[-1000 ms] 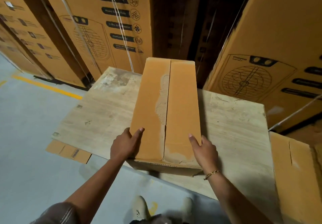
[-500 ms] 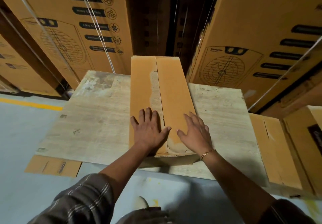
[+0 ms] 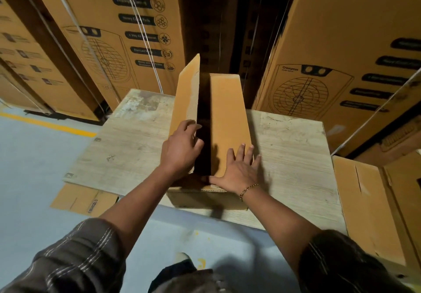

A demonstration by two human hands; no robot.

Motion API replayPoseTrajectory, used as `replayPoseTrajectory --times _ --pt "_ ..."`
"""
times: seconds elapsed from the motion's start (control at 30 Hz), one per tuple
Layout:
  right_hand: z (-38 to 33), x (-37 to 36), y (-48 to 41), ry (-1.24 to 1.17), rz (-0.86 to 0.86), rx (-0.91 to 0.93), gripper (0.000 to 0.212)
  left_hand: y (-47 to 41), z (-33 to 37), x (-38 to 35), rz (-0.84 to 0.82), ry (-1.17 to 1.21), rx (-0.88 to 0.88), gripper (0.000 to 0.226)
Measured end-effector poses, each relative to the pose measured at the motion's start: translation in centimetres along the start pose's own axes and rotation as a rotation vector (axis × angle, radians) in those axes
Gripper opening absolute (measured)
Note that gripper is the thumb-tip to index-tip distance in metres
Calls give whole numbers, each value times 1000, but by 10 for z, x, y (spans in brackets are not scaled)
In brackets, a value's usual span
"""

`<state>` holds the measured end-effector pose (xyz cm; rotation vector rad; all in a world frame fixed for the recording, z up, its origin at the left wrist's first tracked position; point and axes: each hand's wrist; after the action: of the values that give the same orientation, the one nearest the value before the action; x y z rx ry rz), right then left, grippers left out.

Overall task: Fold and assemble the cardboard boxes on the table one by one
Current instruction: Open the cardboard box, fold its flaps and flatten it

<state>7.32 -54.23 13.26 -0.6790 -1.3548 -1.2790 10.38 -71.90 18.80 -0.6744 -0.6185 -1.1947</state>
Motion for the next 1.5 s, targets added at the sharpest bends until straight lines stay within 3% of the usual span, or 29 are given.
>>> replayPoseTrajectory --times 0.17,0.33,0.43,0.57,0.73,0.87,0.97,1.07,1.17,1.23,1.37,1.43,1.5 --pt "-9 6 2 -42 -43 0 122 -1 -4 36 71 -61 39 43" --pt "3 16 8 -192 -27 30 108 -8 -19 72 88 -298 112 42" --pt "16 29 17 -351 10 37 99 -3 -35 78 41 -512 185 39" --pt "46 46 33 -519 134 15 71 10 -65 59 -70 -710 272 40" --pt "89 62 42 -628 184 -29 46 18 -101 4 -225 -401 428 95" --pt "126 53 39 -571 215 -112 44 20 -122 -22 -271 144 534 94" --pt "146 33 31 -445 226 -217 62 33 -118 -30 -182 416 493 77" --pt "151 8 24 -224 113 -274 72 38 -118 -33 -126 398 490 74" --pt "142 -21 16 -184 -8 -249 58 34 -125 -33 -129 241 450 76" --pt "124 -42 11 -340 -84 -195 49 34 -130 -36 -126 232 447 81" --pt "87 -59 5 -942 -394 -228 30 36 -128 -37 -124 341 459 88" --pt "86 -56 -1 -979 -317 -288 31 35 -125 -37 -121 381 475 88" --pt "87 -49 -7 -829 -175 -281 34 35 -124 -37 -119 407 486 86"
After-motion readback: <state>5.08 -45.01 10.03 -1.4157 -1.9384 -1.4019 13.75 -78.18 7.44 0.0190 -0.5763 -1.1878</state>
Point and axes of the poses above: each hand's wrist, its own y-axis away from the middle knuckle, its own x-axis out of the back of the hand, z = x × y, and after that the axes turned 13 degrees about y, right-handed
